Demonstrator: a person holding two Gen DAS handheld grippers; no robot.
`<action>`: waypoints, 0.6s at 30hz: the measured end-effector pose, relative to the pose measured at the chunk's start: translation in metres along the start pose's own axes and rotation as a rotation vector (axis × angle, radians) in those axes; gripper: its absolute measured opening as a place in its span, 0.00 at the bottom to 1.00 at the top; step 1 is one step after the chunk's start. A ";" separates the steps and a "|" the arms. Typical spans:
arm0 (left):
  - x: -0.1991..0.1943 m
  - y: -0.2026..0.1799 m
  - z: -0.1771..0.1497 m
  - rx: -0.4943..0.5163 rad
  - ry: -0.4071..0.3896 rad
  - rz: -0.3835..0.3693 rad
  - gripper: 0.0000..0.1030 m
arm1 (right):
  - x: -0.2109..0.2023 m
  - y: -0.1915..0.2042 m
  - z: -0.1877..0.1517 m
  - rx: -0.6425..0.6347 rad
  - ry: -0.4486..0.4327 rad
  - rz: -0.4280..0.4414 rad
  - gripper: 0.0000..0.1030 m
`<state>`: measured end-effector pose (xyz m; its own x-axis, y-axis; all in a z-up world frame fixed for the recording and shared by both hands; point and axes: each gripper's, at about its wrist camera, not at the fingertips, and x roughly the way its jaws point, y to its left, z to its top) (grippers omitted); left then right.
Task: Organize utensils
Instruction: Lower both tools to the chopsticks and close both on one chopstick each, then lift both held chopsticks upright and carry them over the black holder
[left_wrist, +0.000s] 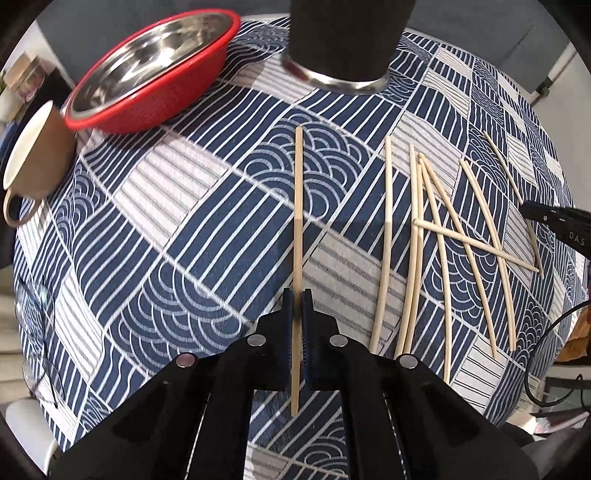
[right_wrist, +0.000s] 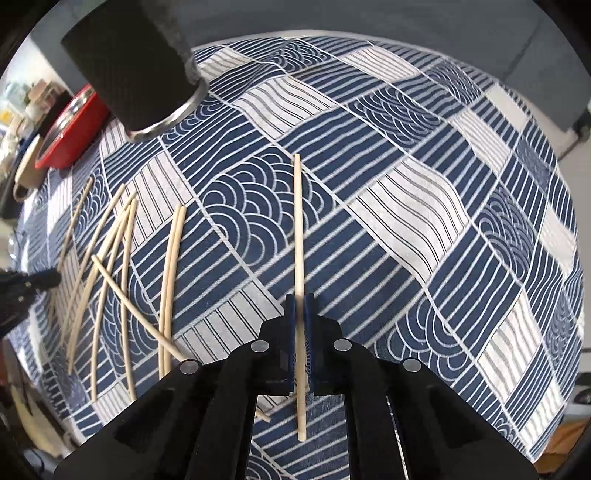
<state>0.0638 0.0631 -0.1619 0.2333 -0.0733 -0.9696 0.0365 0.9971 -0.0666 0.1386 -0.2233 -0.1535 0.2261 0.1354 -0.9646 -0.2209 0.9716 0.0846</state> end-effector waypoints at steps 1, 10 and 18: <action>-0.001 0.003 -0.001 -0.015 0.005 -0.008 0.04 | 0.000 -0.005 0.000 0.017 0.005 0.014 0.04; -0.017 0.018 -0.015 -0.086 0.010 -0.043 0.04 | -0.024 -0.023 -0.005 0.090 -0.044 0.095 0.04; -0.059 0.026 -0.004 -0.105 -0.087 -0.042 0.04 | -0.063 -0.025 0.016 0.087 -0.152 0.159 0.04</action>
<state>0.0475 0.0936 -0.1074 0.3170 -0.1115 -0.9419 -0.0526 0.9895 -0.1348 0.1452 -0.2529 -0.0910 0.3370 0.3097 -0.8891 -0.1843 0.9478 0.2603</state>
